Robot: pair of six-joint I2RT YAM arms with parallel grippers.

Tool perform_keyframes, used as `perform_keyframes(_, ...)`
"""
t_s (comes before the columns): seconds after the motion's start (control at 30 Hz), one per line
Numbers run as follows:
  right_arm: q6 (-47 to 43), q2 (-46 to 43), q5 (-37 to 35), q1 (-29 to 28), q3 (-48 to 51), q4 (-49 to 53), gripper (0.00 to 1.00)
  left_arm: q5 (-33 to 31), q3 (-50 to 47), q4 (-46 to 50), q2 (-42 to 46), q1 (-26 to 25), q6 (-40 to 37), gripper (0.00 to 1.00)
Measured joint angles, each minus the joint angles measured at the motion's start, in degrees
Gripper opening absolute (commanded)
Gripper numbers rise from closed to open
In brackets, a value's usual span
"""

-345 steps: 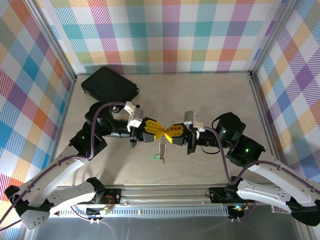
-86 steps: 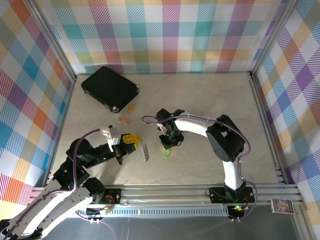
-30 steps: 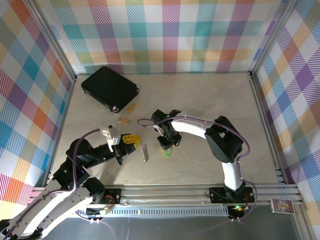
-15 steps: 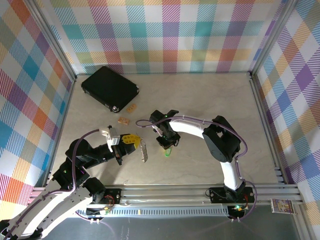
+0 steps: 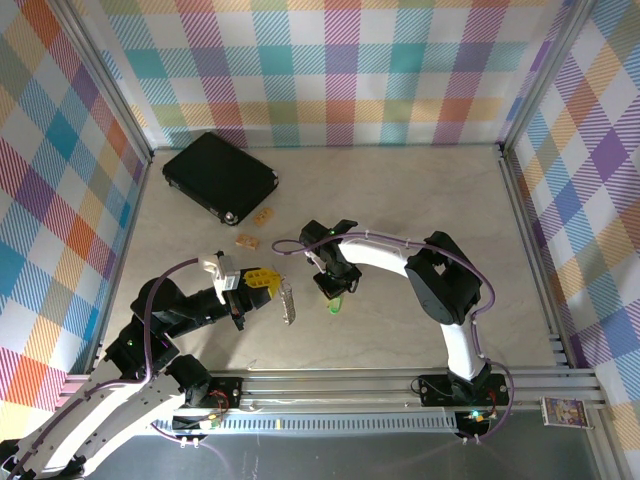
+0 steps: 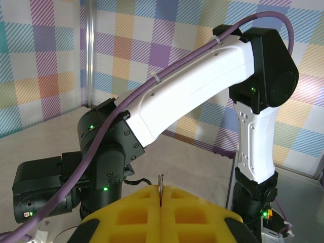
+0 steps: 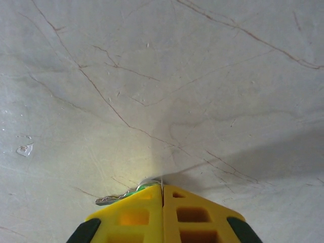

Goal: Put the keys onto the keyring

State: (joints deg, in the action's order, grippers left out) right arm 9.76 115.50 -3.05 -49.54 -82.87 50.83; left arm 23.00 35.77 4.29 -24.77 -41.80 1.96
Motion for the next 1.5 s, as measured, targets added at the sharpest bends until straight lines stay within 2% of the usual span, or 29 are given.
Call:
perform_keyframes(0.1, 0.0, -0.8, -0.2, 0.0, 0.7, -0.2, 0.00, 0.0, 0.0, 0.0, 0.0, 0.0, 0.0, 0.00)
perform_keyframes(0.2, -0.5, -4.0, -0.1, -0.1, 3.3, -1.0, 0.00, 0.0, 0.0, 0.0, 0.0, 0.0, 0.0, 0.00)
perform_keyframes(0.4, -5.0, -19.9, 1.9, -0.8, 11.6, -6.4, 0.00, 0.6, 0.6, 1.2, -0.7, 0.0, 0.0, 0.00)
perform_keyframes(0.7, -13.4, -44.9, 13.0, -1.6, 16.5, -14.8, 0.00, 4.5, 6.0, 4.5, -1.6, 0.0, -1.6, 0.00)
perform_keyframes(0.87, -15.9, -53.1, 19.2, -2.4, 14.2, -15.7, 0.00, 8.4, 10.6, 6.7, -3.6, 0.0, -3.1, 0.00)
perform_keyframes(1.13, -16.7, -53.3, 26.1, -4.8, 4.0, -15.5, 0.00, 13.5, 15.5, 7.8, -6.9, 0.0, -3.6, 0.00)
perform_keyframes(1.5, -16.4, -48.4, 25.6, -9.8, -1.4, -13.4, 0.00, 14.5, 16.3, 8.6, -9.9, 0.0, -3.7, 0.00)
